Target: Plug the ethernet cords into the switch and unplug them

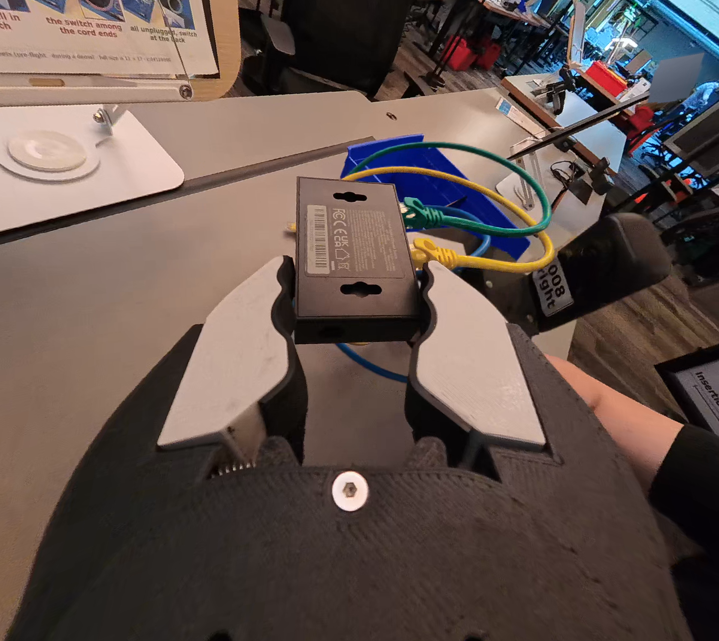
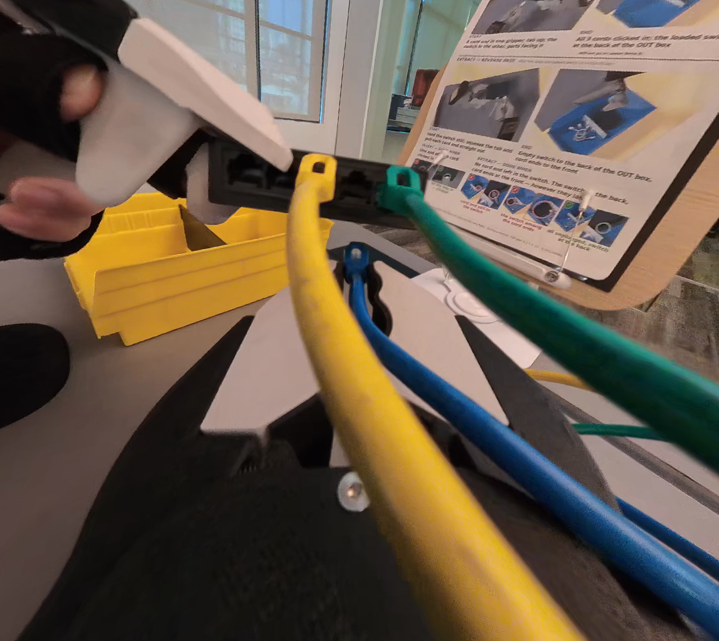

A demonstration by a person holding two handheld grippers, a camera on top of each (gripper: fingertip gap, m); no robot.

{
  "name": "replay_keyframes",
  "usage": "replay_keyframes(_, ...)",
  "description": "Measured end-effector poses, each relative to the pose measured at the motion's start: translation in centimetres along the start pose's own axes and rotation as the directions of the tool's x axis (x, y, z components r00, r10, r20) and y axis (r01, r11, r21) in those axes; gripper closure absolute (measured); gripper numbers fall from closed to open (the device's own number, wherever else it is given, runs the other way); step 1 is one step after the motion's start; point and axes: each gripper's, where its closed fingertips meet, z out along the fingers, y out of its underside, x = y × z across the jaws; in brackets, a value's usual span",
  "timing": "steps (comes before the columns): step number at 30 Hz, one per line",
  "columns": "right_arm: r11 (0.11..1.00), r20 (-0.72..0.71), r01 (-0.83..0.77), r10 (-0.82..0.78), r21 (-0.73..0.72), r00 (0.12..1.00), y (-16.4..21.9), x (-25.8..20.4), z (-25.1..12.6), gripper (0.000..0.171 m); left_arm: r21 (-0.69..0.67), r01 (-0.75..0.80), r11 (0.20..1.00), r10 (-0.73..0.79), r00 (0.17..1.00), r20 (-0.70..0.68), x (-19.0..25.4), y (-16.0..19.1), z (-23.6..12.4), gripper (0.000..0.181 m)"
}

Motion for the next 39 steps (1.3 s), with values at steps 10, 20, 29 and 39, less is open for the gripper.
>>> replay_keyframes(10, 0.999, 0.026, 0.037, -0.037, 0.03, 0.999, -0.8, -1.2, -0.1, 0.159, 0.045, -0.009, 0.999, 0.007, 0.999, 0.038, -0.7, -0.2, -0.2, 0.121)
replay_keyframes(20, 0.999, 0.038, 0.052, -0.052, -0.006, 0.998, -0.2, -1.4, 0.1, 0.158, 0.022, -0.019, 1.0, 0.018, 0.999, 0.043, -1.1, 0.6, -0.2, 0.121)
replay_keyframes(29, 0.989, 0.024, 0.149, -0.148, -0.008, 0.989, -0.4, -1.6, 0.0, 0.157, -0.08, -0.122, 0.989, 0.127, 0.99, 0.063, -0.9, 1.7, -0.5, 0.12)
replay_keyframes(39, 0.959, 0.014, 0.268, -0.271, 0.088, 0.963, -2.4, -1.8, -0.9, 0.158, -0.074, -0.271, 0.96, 0.267, 0.962, -0.062, 1.7, 1.2, -1.8, 0.11)
